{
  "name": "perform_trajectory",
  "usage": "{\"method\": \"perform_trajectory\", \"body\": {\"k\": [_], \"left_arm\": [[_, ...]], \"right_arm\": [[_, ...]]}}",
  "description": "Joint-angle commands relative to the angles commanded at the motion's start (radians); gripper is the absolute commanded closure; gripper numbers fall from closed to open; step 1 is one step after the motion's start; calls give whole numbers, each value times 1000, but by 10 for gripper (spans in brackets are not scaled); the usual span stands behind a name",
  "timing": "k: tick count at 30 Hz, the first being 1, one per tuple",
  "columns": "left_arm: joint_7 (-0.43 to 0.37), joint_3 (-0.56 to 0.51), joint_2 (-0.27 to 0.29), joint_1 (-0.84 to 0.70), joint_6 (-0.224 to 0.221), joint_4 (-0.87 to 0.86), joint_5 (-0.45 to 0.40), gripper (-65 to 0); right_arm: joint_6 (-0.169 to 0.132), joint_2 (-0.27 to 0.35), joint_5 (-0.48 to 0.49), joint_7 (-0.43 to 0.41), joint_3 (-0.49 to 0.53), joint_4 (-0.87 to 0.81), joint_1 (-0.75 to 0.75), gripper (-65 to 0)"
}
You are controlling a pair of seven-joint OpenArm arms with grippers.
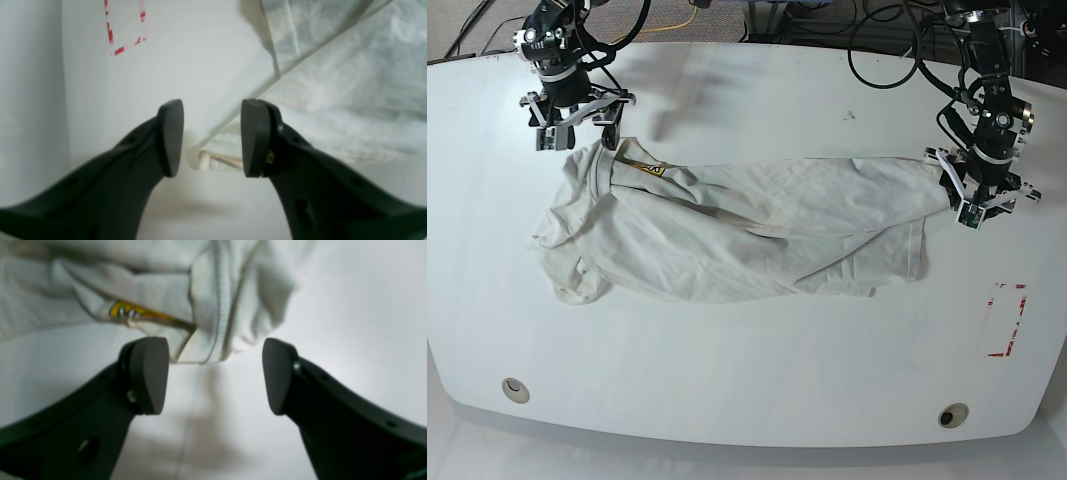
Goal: Layout the t-shirt on the table in an organized manner, then fold the t-shirt properly
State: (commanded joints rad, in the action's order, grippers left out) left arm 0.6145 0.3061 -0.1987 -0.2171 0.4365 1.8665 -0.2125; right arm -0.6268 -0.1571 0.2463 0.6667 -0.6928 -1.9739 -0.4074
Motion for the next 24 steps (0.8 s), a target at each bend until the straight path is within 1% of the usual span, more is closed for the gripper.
{"method": "perform_trajectory", "body": {"k": [2,5,13,17,21,24], "left_arm": [[0,0,2,0,0,0,0,-264],[0,0,2,0,0,0,0,-264],[0,0,0,0,0,0,0,-264],[0,0,0,0,0,0,0,-264],[0,0,0,0,0,0,0,-264],[0,0,0,0,0,0,0,-264]], "right_arm": [[11,0,18,0,2,28,2,-423],[18,0,32,0,3,63,5,-423],[18,0,41,0,3,143,58,-423],[17,0,40,0,5,150,72,-423],[18,0,37,0,35,152,98,-423],[20,0,38,0,40,157,103,-417]]}}
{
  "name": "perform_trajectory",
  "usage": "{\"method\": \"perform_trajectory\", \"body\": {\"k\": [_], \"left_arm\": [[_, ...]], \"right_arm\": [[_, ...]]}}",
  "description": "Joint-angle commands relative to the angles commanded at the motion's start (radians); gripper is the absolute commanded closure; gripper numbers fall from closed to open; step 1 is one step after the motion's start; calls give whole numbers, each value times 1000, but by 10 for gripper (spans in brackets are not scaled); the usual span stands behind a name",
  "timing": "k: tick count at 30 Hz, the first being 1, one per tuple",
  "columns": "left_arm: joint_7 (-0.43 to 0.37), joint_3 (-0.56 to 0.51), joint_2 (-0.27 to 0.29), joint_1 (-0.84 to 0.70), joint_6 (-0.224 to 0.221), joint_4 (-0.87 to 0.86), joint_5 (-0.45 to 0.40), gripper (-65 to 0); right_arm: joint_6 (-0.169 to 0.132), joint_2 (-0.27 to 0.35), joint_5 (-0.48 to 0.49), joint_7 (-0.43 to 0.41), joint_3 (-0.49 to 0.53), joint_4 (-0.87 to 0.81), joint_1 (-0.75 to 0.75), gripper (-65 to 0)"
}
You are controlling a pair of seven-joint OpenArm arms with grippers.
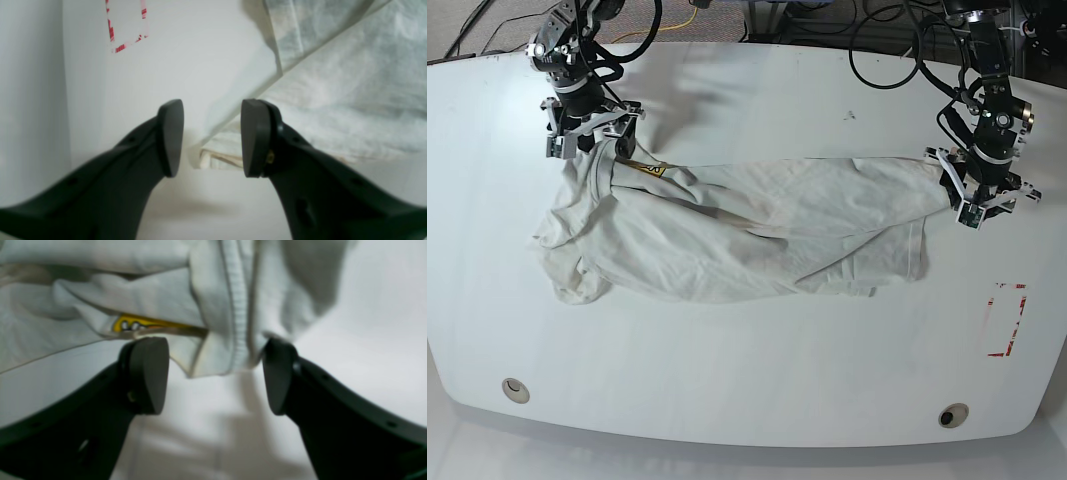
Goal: Layout the t-shirt on the table in an organized manner, then fold the t-shirt properly
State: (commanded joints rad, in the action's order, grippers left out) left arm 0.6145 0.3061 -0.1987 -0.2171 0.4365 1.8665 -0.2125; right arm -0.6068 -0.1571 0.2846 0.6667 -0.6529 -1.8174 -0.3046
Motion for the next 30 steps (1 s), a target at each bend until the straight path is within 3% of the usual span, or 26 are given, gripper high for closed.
{"method": "perform_trajectory", "body": {"k": [8,11,17,19,30], "left_arm": [[0,0,0,0,0,0,0,-264],[0,0,0,0,0,0,0,-264],[0,0,0,0,0,0,0,-264],[0,0,2,2,0,0,0,-264],[0,0,3,18,0,-2,0,-264]], "right_arm": [[2,0,0,0,0,0,2,-407],[0,0,-2,0,0,0,0,-344],[2,0,-2,0,-2,2,-2,-82],[2,0,-3,2,-2,2,-2,-29],[0,14,-3,54,0,2,5,-8]]}}
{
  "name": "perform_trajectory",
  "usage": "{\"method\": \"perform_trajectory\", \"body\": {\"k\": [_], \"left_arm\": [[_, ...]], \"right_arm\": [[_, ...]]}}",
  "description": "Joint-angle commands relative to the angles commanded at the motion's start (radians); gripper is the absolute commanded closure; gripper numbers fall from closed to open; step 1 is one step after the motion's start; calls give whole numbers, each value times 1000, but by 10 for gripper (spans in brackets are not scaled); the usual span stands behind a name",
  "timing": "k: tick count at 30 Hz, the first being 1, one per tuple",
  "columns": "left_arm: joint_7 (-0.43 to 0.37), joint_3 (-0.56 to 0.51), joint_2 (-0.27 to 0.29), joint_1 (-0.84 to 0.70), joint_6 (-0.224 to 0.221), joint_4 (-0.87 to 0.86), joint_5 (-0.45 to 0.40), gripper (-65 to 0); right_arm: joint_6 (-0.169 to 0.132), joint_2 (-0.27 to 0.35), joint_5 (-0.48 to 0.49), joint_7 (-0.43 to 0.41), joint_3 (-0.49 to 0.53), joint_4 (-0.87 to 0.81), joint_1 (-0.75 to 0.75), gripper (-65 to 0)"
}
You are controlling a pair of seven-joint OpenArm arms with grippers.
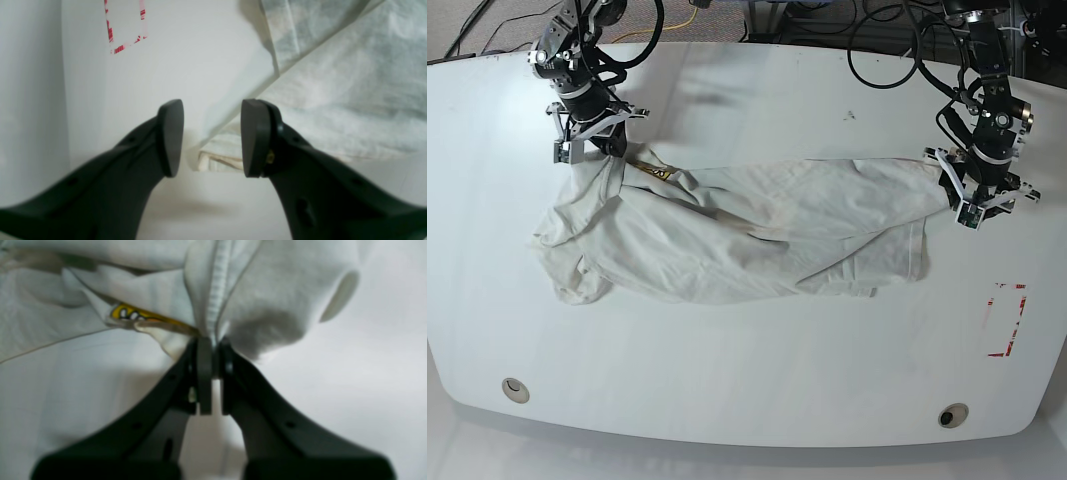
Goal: Layout the t-shirt on the table in an organized manner, then fold the t-shirt properly
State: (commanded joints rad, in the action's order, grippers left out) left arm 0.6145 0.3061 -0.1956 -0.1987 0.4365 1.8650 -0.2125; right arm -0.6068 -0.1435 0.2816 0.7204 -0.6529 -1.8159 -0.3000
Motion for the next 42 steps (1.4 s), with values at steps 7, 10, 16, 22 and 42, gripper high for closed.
{"method": "perform_trajectory", "body": {"k": [7,10,16,22,42], "left_arm": [[0,0,-2,2,0,0,0,-264],[0,0,-2,2,0,0,0,-264],[0,0,-3,2,0,0,0,-264],[0,0,-3,2,0,0,0,-264],[-2,0,-3,12,0,-40,3,-264]], "right_arm": [[2,0,0,0,0,32,0,-182],[2,0,2,-3,0,63,2,-323],[2,0,3,-3,0,100,2,-325],[-3,0,5,-3,0,97,3,-165],[-6,2,6,87,0,-172,-25,0]]}}
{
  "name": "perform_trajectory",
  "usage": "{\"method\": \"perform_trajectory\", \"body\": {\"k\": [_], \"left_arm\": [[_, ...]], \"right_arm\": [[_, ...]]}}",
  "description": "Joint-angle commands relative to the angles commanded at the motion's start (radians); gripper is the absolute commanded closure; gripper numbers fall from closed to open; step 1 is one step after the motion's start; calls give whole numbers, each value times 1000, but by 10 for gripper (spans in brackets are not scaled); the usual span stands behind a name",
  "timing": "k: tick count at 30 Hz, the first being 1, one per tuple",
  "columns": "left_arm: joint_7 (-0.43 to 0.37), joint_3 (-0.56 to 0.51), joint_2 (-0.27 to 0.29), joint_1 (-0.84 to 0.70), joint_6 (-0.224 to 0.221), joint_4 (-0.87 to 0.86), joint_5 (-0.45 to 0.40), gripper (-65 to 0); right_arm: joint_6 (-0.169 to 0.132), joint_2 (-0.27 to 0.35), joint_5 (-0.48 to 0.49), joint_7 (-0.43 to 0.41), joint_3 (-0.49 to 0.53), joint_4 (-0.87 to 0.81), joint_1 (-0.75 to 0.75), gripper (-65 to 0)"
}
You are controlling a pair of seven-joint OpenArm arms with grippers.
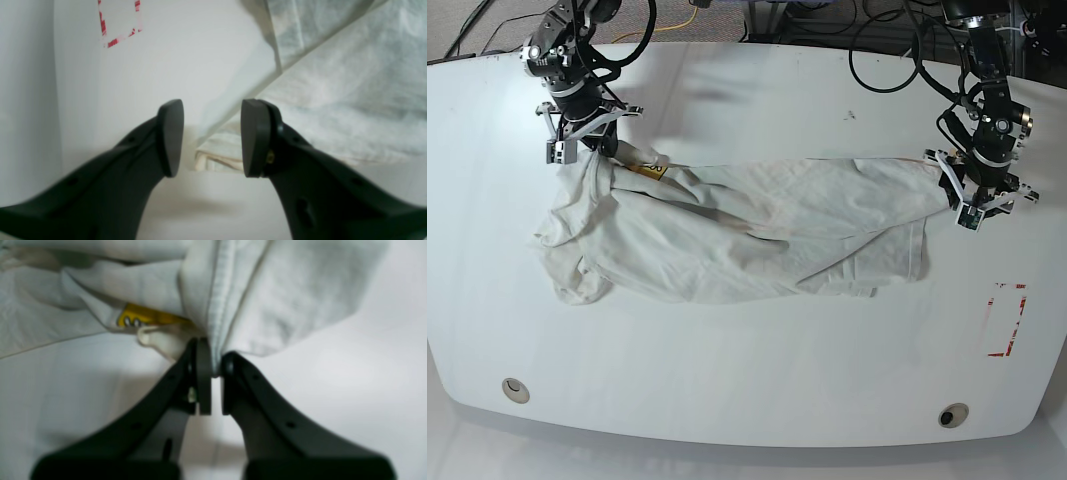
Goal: Layout the t-shirt on the table in an organized manner, then fold the t-shirt properly
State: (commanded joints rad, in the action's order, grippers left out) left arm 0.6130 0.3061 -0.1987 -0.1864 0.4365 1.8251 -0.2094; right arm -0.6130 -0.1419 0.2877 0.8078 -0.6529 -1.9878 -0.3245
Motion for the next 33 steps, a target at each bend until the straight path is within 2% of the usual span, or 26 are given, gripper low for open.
{"method": "perform_trajectory", "body": {"k": [3,5,7,9,16,18,22,25,27,33], "left_arm": [[0,0,3,17,0,0,0,-264],[0,0,3,20,0,0,0,-264],[0,-2,3,20,0,2,0,-265],[0,-8,3,20,0,2,0,-265],[2,-21,2,11,0,2,2,-272],[3,-21,3,3,0,2,2,-300],[3,-21,6,-25,0,5,5,-440],[3,-21,6,-28,0,5,49,-529],[6,-17,2,-29,0,5,83,-549],[6,69,6,-25,0,0,172,-547]], "right_arm": [[-12,0,0,23,2,-38,2,0],[-44,2,0,26,2,-44,2,0],[-57,25,0,26,0,-44,3,0],[-57,46,0,26,0,-40,3,0],[-57,57,0,26,0,-37,3,0],[-57,57,0,26,0,-37,3,0],[-57,57,0,26,2,-37,5,0],[-58,54,-2,26,2,-37,15,0],[-58,54,-3,26,2,-35,17,0],[-60,57,-3,26,2,-15,18,0]]}}
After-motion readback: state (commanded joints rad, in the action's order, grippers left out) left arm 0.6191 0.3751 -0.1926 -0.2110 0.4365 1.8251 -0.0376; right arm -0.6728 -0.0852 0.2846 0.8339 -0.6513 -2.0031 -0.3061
